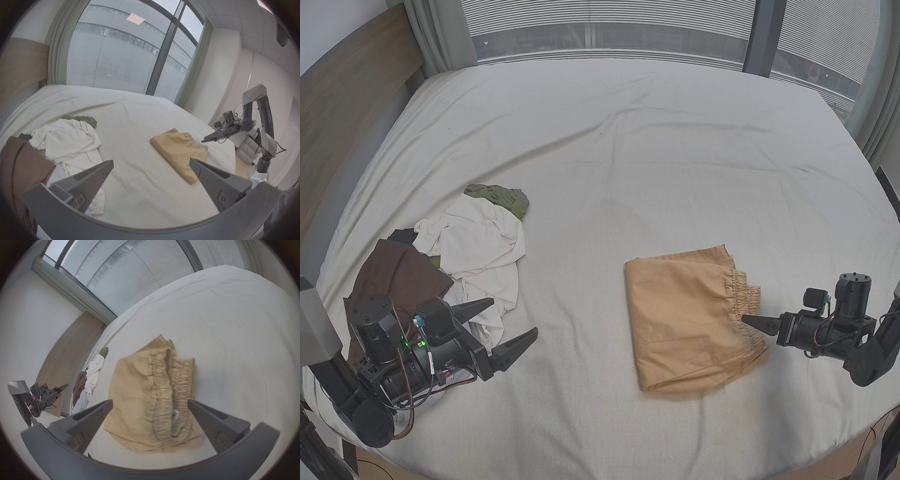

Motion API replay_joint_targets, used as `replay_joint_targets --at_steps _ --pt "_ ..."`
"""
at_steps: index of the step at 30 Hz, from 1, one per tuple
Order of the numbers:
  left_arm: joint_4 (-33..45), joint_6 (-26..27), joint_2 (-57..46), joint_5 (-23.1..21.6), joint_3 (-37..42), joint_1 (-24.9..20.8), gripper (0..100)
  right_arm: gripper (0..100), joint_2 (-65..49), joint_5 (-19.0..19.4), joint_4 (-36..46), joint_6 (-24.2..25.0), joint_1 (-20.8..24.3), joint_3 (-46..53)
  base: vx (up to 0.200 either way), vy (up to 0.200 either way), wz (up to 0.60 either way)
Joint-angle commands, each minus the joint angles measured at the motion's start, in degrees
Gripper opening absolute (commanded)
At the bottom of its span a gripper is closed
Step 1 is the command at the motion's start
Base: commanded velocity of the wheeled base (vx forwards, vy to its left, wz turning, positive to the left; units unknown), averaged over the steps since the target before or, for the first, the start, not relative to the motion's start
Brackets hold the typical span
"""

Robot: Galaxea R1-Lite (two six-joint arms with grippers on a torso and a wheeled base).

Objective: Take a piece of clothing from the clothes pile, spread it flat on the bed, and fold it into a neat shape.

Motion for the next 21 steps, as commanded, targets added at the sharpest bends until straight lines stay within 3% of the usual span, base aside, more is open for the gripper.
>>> replay_joint_targets --at_steps 1,21 --pt "-0.1 -0.2 2.1 -0.2 0.6 -0.6 100 100 3.9 0.0 0.0 -0.1 -1.5 -0.1 0.000 0.000 0.00" --pt "-0.1 -2.1 2.1 -0.3 0.7 -2.6 100 100 8.3 0.2 0.0 0.3 0.9 1.0 0.000 0.000 0.00"
